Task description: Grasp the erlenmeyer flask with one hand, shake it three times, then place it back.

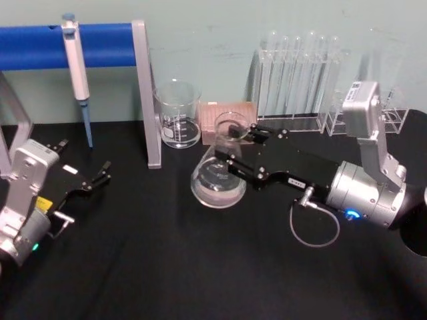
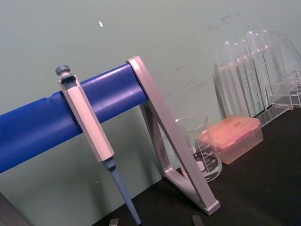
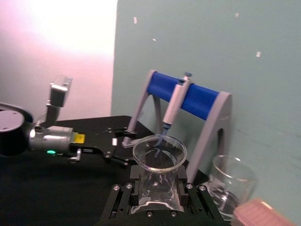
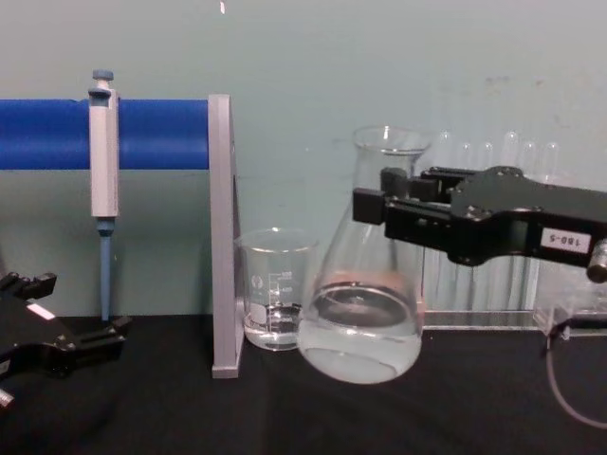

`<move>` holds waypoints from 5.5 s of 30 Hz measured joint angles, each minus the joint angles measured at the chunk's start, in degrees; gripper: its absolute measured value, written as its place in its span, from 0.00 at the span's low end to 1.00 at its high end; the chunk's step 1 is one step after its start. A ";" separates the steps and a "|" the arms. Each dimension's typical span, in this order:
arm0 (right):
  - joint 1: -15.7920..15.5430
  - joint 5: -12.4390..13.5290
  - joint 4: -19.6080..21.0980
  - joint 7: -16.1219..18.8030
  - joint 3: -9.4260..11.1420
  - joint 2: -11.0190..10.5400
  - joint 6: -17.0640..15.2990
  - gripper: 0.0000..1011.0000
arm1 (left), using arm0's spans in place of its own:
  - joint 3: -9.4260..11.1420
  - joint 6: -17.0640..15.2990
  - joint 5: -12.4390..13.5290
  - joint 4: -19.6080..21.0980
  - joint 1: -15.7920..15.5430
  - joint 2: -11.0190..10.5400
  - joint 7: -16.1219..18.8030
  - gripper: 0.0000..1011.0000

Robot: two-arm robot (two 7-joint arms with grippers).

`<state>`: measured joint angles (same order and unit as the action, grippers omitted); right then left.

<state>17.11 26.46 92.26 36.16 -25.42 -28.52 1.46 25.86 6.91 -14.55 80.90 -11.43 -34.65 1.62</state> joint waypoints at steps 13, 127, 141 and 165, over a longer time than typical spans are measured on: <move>1.45 1.59 -0.78 0.78 -2.17 -0.71 0.64 0.45 | 0.00 0.00 0.00 0.00 0.00 0.00 0.00 0.99; -3.60 2.30 -3.30 -10.80 11.07 -3.23 -1.64 0.45 | 0.00 0.00 0.00 0.00 0.00 0.00 0.00 0.99; 0.38 2.98 -5.55 -4.86 6.16 -1.28 -1.98 0.45 | 0.00 0.00 0.00 0.00 0.00 0.00 0.00 0.99; 4.94 4.12 -8.37 -0.14 -1.15 -0.20 -2.01 0.45 | 0.00 0.00 0.00 0.00 0.00 0.00 0.00 0.99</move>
<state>22.05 30.58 83.89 36.01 -26.57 -28.72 -0.55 25.86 6.91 -14.55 80.90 -11.43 -34.64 1.62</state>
